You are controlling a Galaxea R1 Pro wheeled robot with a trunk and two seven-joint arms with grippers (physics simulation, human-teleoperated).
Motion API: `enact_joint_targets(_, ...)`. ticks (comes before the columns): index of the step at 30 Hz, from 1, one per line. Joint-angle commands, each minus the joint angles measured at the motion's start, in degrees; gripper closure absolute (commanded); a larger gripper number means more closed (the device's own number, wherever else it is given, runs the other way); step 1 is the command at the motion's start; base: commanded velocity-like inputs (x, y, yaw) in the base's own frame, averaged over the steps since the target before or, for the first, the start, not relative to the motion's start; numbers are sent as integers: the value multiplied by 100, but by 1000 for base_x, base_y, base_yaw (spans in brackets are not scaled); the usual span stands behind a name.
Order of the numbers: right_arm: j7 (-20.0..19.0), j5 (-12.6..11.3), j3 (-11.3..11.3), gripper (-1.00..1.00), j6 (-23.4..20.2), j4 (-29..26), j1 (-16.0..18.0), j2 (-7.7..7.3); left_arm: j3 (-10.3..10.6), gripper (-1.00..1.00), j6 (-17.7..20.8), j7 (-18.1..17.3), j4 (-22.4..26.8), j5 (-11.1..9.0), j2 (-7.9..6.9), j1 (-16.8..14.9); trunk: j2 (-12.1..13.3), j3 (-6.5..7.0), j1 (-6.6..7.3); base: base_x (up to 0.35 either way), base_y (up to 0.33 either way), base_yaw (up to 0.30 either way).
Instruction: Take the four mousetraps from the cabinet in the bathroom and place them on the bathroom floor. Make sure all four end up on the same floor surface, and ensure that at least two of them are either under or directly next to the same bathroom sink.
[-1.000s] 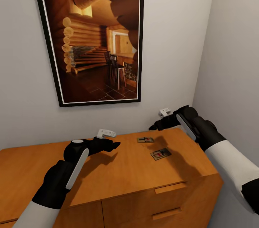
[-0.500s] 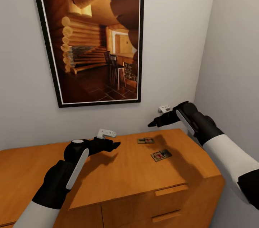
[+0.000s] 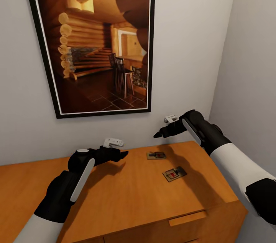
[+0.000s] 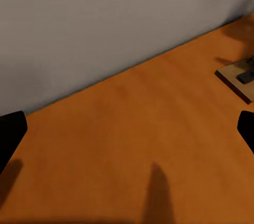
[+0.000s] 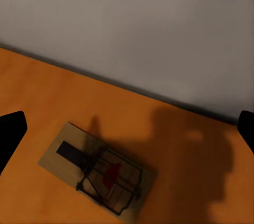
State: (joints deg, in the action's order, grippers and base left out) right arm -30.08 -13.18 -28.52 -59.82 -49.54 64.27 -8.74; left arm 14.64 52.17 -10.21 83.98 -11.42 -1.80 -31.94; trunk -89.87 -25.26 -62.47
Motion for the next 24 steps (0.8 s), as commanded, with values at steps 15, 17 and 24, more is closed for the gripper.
enact_joint_targets(15, -2, -35, -29, -100, -18, 13, 7, 25, 4, -100, 29, 25, 5, 6, -4, -5, -4, -7, 0, 6, 0, 0)
enact_joint_targets(17, -3, -48, -30, -100, -18, 23, 7, 30, 4, -100, 30, 31, 5, 5, -4, -5, -4, -7, 0, 0, 0, 0)
enact_joint_targets(24, -13, -57, -30, -100, -18, 301, 16, 282, 4, -100, 30, 45, 5, 5, -4, -5, -4, -7, 0, 0, 0, 0)
